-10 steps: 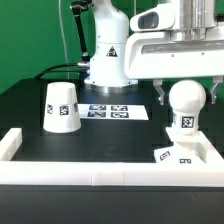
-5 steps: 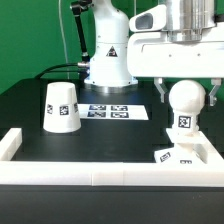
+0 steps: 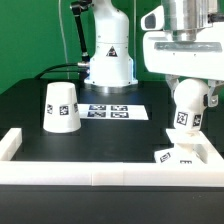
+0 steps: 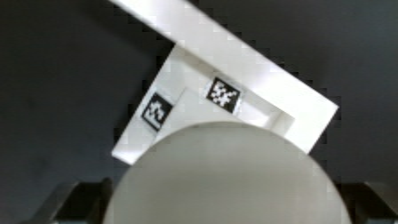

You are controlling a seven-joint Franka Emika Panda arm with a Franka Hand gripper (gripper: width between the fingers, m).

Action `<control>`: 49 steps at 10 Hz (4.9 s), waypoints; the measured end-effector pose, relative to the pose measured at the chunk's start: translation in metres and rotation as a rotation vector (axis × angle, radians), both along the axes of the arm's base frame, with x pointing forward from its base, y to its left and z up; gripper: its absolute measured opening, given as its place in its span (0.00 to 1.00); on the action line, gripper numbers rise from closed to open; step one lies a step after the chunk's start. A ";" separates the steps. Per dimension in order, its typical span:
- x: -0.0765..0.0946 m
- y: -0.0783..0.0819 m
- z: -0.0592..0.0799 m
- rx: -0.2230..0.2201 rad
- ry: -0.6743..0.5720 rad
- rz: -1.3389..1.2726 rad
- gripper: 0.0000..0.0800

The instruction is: Assemble lamp

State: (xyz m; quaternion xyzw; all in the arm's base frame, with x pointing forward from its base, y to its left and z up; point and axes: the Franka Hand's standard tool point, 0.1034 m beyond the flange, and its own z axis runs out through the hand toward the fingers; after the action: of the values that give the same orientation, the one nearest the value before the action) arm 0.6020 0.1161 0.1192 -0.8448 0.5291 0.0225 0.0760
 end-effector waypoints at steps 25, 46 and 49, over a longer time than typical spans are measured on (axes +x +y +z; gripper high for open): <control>0.004 -0.010 -0.001 -0.131 -0.218 1.141 0.87; 0.008 -0.015 -0.010 -0.289 -0.202 2.624 0.86; 0.008 -0.015 -0.010 -0.289 -0.202 2.582 0.72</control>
Offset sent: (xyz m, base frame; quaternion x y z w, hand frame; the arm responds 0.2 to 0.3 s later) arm -0.0012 -0.0130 -0.0096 0.0089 0.0071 0.1703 0.9853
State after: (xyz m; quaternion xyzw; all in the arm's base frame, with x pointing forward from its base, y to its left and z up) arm 0.6098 0.1007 0.1089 -0.7391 -0.6703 -0.0411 -0.0522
